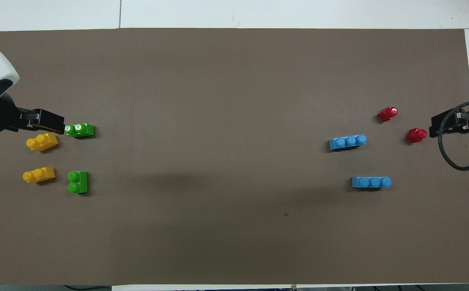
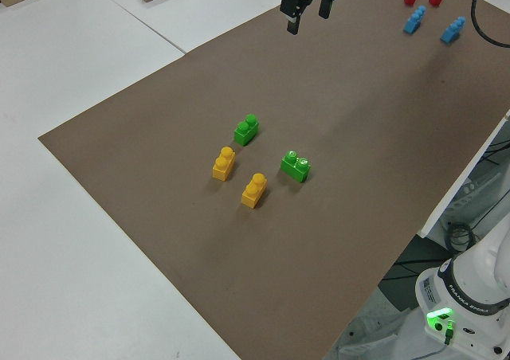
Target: Remove green block with left arm and hold with right
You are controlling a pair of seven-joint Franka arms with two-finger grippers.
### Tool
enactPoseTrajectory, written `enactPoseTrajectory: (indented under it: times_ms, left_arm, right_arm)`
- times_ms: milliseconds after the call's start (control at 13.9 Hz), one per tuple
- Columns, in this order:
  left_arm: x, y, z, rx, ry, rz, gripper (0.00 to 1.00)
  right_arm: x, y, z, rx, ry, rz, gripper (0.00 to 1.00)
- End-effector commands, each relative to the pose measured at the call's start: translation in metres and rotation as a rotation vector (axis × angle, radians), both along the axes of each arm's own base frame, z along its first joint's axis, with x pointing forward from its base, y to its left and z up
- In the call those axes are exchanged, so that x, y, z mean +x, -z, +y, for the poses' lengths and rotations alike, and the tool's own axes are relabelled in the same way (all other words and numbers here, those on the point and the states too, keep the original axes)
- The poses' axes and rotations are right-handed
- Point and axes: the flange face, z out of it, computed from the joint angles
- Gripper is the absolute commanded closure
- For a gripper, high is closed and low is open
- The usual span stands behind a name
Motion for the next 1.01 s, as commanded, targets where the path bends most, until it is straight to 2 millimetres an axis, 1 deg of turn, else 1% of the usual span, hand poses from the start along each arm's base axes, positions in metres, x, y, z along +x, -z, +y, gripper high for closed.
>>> enactPoseTrajectory:
  times_ms: [0,288,936]
  left_arm:
    - [-0.0029,-0.0042,0.0067,0.017,-0.004,-0.025,0.00]
    - [-0.0052,-0.0019,0.0077,0.017,-0.004,-0.009,0.00]
    - [-0.0086,-0.0091,0.0104,0.017,-0.007,-0.020,0.00]
  right_arm:
    - [-0.0060,-0.0001,-0.0029,-0.018,-0.019,-0.014,0.07]
    - [-0.0061,0.0001,-0.0025,-0.015,-0.017,-0.013,0.07]
    - [-0.0042,-0.0008,0.0006,0.005,0.005,-0.026,0.07]
